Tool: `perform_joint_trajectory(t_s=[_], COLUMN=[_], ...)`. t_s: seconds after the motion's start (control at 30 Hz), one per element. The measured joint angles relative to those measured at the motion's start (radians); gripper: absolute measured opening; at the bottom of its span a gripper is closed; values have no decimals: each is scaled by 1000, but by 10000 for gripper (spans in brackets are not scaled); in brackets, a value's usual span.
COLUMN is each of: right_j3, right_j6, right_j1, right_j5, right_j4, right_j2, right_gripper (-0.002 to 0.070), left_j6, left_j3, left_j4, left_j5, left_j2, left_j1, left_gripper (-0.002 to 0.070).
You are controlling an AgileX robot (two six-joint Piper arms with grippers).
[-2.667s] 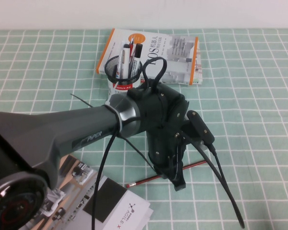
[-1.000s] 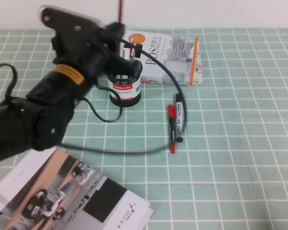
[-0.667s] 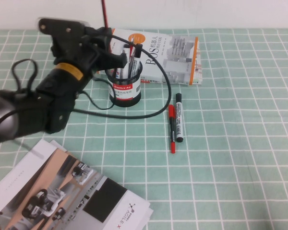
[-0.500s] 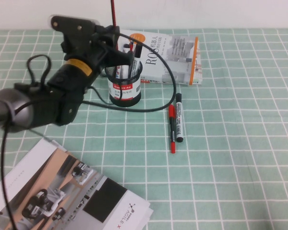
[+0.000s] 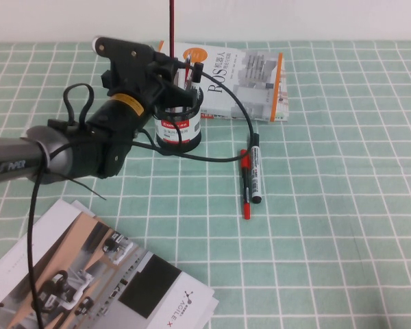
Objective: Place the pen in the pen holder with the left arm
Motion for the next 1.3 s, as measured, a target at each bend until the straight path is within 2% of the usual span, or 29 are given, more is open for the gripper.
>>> perform_joint_trajectory(t_s=[0.23, 0.33, 0.43, 0.63, 0.7, 0.83, 0.93, 1.1, 1.2, 1.3], right_j3=[0, 0, 0, 0, 0, 0, 0, 0, 0, 0], right_j6=[0, 0, 0, 0, 0, 0, 0, 0, 0, 0], right_j1=[0, 0, 0, 0, 0, 0, 0, 0, 0, 0], right_j5=[0, 0, 0, 0, 0, 0, 0, 0, 0, 0], right_j4=[0, 0, 0, 0, 0, 0, 0, 0, 0, 0], right_j2=[0, 0, 0, 0, 0, 0, 0, 0, 0, 0], right_gripper=[-20, -20, -20, -20, -20, -20, -20, -20, -20, -20], left_j6=[4, 4, 4, -15, -16, -16, -16, -16, -23, -25], left_j3=[0, 0, 0, 0, 0, 0, 22, 115, 188, 288], left_j4=[-2, -2, -2, -2, -2, -2, 7, 75, 91, 98], left_j5=[9, 9, 9, 45, 54, 125, 194, 284, 328, 350], left_j2=[6, 6, 6, 6, 6, -22, -105, -311, -439, -583], left_j1=[12, 19, 21, 21, 21, 21, 21, 21, 21, 21], left_gripper=[23, 46, 120, 339, 370, 387, 337, 88, 23, 6])
